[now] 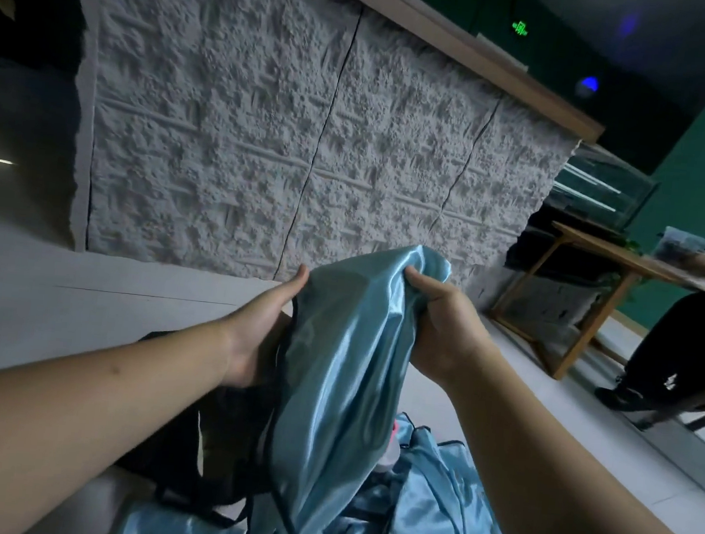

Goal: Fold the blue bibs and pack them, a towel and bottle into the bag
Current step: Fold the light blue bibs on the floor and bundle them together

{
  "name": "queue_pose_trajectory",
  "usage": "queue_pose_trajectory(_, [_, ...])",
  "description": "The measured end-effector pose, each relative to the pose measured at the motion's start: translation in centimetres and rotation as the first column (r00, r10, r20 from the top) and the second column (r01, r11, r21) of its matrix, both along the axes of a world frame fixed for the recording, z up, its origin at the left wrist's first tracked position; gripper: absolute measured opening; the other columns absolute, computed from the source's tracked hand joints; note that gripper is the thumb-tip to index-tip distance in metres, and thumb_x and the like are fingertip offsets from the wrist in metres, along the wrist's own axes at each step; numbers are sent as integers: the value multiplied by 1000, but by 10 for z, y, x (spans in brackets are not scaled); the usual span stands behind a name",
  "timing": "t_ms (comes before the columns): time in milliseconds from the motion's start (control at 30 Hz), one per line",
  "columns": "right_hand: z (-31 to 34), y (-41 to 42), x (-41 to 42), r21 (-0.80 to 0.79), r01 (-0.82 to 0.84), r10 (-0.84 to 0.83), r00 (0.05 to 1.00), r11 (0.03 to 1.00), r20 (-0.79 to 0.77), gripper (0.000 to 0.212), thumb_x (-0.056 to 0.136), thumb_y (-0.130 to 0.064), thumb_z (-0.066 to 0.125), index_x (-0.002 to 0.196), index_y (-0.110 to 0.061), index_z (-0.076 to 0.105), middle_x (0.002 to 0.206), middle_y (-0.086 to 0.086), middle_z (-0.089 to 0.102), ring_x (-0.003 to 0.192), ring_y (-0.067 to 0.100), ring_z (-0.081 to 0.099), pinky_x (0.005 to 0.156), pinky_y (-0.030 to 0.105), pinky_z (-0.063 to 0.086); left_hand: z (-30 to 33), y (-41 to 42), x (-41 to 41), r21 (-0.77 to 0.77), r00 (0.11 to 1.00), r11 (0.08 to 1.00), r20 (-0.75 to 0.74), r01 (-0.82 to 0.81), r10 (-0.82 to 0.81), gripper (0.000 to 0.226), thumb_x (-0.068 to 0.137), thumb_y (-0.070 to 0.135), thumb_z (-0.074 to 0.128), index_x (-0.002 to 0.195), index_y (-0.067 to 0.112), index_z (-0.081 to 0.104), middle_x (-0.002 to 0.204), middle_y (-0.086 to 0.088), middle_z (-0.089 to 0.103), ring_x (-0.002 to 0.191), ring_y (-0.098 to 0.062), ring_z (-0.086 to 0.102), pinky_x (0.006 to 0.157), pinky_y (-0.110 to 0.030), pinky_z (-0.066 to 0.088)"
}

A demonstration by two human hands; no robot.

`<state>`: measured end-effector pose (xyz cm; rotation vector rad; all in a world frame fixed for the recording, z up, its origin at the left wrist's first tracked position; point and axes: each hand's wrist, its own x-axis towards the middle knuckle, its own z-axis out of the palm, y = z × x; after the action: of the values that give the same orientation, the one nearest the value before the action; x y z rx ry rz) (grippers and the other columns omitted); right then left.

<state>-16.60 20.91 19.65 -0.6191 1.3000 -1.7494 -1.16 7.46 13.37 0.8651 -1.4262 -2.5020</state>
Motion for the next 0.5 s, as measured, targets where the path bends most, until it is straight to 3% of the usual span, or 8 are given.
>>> queue_pose_trajectory(133, [2, 4, -1, -24, 39, -39, 999, 999, 14, 33, 106, -22, 47, 122, -1, 66, 111, 18, 75, 96, 31, 75, 83, 43, 59, 6, 13, -5, -79, 996, 994, -37, -80, 77, 88, 73, 92, 50, 110, 17, 78, 99, -12, 80, 85, -29, 78, 82, -42, 58])
queue_pose_trajectory(200, [3, 5, -1, -30, 58, -57, 998, 998, 23, 35, 106, -23, 47, 125, -1, 65, 115, 19, 75, 99, 32, 75, 85, 45, 58, 4, 8, -10, -68, 976, 975, -53, -214, 210, 89, 69, 91, 59, 114, 17, 75, 91, -11, 79, 78, -29, 78, 74, -40, 59])
queue_pose_trajectory(233, [3, 6, -2, -35, 64, -63, 998, 997, 25, 36, 106, -24, 46, 126, 0, 65, 115, 19, 75, 99, 32, 75, 86, 45, 57, 3, 5, -11, -61, 979, 977, -47, -202, 200, 93, 65, 93, 60, 118, 17, 74, 94, -12, 79, 81, -30, 78, 76, -41, 59])
queue_pose_trajectory(367, [3, 5, -1, -39, 61, -60, 998, 997, 32, 37, 106, -24, 46, 128, 0, 64, 117, 20, 74, 99, 32, 75, 86, 45, 57, 3, 11, -4, -139, 986, 981, -73, 137, -148, 102, 64, 96, 49, 123, 17, 75, 124, -14, 73, 116, -33, 70, 102, -46, 53])
queue_pose_trajectory(433, [3, 4, 1, -27, 58, -57, 998, 998, 33, 38, 106, -24, 45, 129, 1, 63, 116, 21, 74, 98, 33, 75, 87, 46, 56, 2, 13, -2, -144, 967, 975, -166, 169, -192, 86, 63, 81, 72, 118, 14, 77, 124, -14, 73, 114, -32, 71, 97, -44, 55])
queue_pose_trajectory(500, [2, 5, 1, -4, 55, -55, 998, 999, 12, 39, 107, -25, 45, 129, 2, 63, 117, 22, 73, 101, 35, 74, 89, 48, 56, 5, 11, -3, -141, 946, 974, -249, 178, -209, 71, 53, 46, 98, 112, 10, 79, 117, -15, 75, 103, -31, 74, 89, -42, 59])
